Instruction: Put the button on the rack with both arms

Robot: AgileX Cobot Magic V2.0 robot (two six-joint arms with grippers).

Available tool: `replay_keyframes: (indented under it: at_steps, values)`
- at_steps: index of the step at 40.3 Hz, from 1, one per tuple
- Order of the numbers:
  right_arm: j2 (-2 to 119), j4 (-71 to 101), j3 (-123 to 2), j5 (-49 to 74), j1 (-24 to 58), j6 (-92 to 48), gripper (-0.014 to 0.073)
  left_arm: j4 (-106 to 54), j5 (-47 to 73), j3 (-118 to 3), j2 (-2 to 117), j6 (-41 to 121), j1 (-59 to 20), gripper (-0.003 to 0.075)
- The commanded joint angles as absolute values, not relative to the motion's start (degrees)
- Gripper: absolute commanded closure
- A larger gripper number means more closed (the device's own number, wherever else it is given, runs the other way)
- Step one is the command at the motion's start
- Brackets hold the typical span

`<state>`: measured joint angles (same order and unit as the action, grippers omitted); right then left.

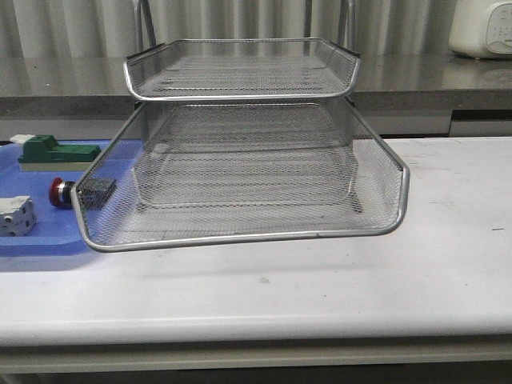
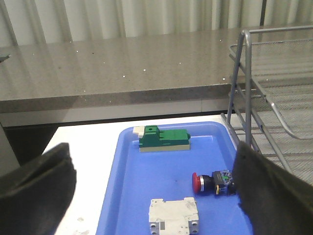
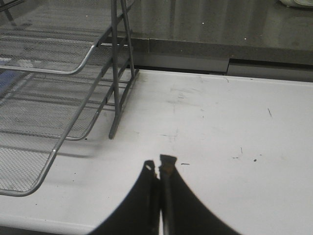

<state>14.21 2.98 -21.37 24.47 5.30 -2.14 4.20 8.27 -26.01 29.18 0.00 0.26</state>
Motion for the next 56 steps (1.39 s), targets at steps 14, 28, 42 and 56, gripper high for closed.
replay_keyframes:
  at_steps: [14, 28, 42, 56]
  values:
    - [14.78, 2.4, -22.84, 20.15, 5.28, -1.96, 0.0654, 4.19, 14.74, -38.23, 42.12, 1.38, -1.9, 0.0103]
    - [14.78, 2.4, -22.84, 20.15, 5.28, -1.96, 0.0654, 4.19, 28.15, -58.27, 68.36, 13.15, -5.89, 0.0103]
    - [14.78, 2.4, -22.84, 20.15, 5.28, -1.96, 0.0654, -1.28, 43.61, -78.6, 93.09, 29.23, -5.55, 0.0103]
    - [14.78, 2.4, -22.84, 20.15, 5.28, -1.96, 0.0654, -8.59, 53.31, -93.55, 111.95, 38.66, -2.86, 0.0103]
